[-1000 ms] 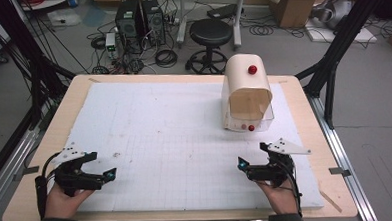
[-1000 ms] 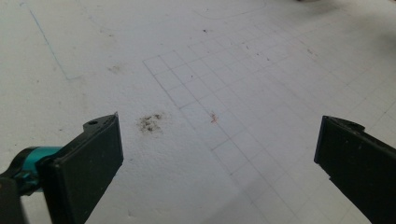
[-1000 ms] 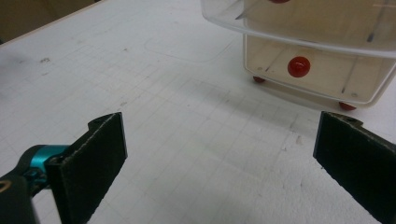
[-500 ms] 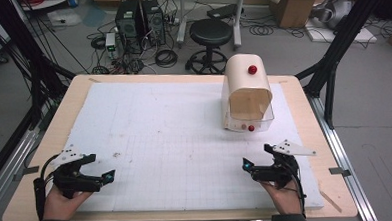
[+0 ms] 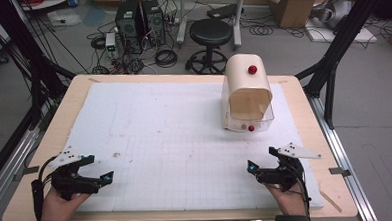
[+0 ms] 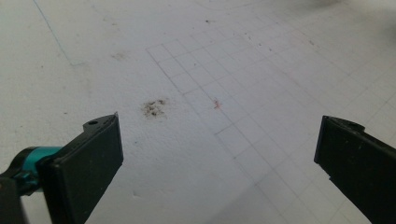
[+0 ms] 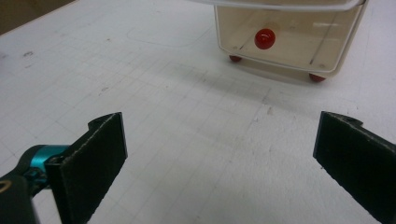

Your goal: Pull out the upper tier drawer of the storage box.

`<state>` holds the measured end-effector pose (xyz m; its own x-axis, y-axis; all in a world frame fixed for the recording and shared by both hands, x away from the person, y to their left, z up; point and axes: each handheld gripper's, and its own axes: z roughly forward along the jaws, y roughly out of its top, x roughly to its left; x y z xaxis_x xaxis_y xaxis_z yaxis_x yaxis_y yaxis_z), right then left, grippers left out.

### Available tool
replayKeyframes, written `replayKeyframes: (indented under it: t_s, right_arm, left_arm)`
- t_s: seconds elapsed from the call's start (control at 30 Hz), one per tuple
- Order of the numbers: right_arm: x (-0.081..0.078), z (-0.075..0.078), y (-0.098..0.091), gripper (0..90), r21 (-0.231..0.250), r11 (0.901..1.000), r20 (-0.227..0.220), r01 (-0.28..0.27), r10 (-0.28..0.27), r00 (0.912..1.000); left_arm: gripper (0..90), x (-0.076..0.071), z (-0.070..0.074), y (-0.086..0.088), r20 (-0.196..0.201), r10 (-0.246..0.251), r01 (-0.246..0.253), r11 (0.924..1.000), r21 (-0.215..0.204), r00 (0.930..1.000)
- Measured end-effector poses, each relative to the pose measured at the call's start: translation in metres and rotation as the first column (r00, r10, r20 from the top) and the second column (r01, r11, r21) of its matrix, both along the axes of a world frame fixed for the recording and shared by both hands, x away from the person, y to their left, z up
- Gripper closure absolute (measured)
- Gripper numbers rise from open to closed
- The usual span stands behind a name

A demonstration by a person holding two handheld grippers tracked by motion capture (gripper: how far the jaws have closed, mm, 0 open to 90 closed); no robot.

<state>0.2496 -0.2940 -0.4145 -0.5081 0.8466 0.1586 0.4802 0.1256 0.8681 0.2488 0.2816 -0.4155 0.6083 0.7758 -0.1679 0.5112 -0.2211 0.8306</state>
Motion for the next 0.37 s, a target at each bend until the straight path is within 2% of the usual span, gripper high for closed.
replayKeyframes:
  t_s: [0.37]
  right_arm:
    - [-0.0040,-0.0012,-0.0059,1.8,0.005,1.0000,0.006,0.002,-0.002,1.0000]
  left_arm:
    - [1.7,0.0014,-0.0008,-0.0003,-0.002,-0.005,0.005,1.0000,0.003,1.0000]
